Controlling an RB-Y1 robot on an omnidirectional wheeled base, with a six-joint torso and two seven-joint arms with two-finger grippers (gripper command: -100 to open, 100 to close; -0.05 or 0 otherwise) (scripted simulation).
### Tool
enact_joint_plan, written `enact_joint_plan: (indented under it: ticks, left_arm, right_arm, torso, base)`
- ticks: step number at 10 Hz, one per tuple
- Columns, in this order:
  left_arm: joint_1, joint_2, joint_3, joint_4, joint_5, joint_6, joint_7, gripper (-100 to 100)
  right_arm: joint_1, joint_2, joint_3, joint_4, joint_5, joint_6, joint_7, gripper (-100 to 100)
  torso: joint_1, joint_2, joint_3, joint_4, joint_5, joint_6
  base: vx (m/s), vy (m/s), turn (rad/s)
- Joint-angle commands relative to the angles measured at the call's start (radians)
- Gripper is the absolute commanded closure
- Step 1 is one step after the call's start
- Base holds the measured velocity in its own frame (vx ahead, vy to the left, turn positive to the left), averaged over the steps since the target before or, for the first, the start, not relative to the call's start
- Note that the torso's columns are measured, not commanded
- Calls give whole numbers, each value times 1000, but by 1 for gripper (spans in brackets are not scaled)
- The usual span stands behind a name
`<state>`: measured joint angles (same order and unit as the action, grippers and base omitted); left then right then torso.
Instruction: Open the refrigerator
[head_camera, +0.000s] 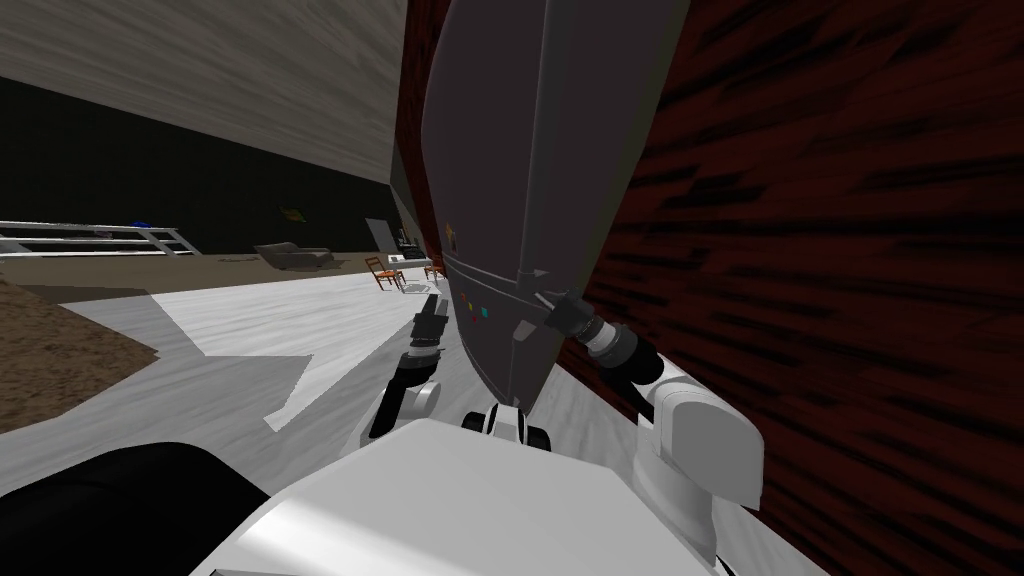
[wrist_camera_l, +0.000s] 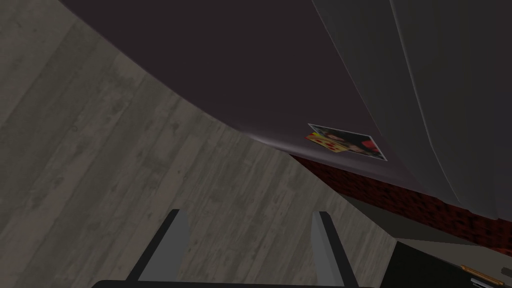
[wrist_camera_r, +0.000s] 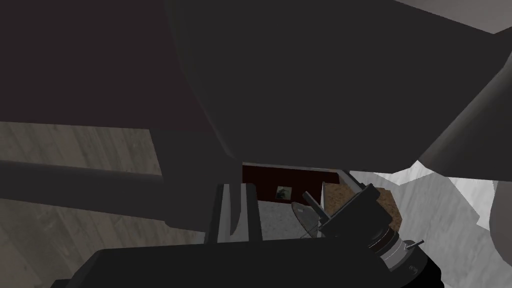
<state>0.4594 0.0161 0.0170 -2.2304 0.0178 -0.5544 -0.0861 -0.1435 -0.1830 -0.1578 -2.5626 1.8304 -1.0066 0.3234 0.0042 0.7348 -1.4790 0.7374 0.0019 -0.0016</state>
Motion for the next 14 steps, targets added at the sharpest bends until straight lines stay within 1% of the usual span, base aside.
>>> enact_joint_plan:
  ticks: [1,3,5,7,11,12,14]
  left_arm:
    - [0,0,0,0,0,0,0,0]
    - [0,0,0,0,0,0,0,0]
    - [0,0,0,0,0,0,0,0]
    - [0,0,0,0,0,0,0,0]
    - [0,0,0,0,0,0,0,0]
    - [0,0,0,0,0,0,0,0]
    - [0,0,0,0,0,0,0,0]
  right_arm:
    - [-2,2,-4,56,-6,4,0,-100]
    - [-9,4,-9,90,-3,5,-10,-100]
    - [-36,12,-27,108,11,6,-40,-100]
    - [-64,18,-47,89,52,-9,-66,-100]
    - [-98,20,-72,93,132,-43,-88,-100]
    - [-102,20,-76,90,143,-48,-91,-100]
    - [-118,21,-87,65,183,-66,-100,-100]
  torso:
    - [2,1,0,3,1,-1]
    - [-1,1,1,0,-1,0]
    - [1,-2,0,-2,0,0]
    - [0,1,1,0,0,0]
    - [-2,1,1,0,0,0]
    - [-2,1,1,0,-1,1]
    - [-3,2,2,0,-1,1]
  base:
    - [-7,8,4]
    - [-7,24,-23]
    - [-46,55,-58]
    - [-79,84,-77]
    - [-42,49,-31]
    - [-33,31,-35]
    - [-23,37,-30]
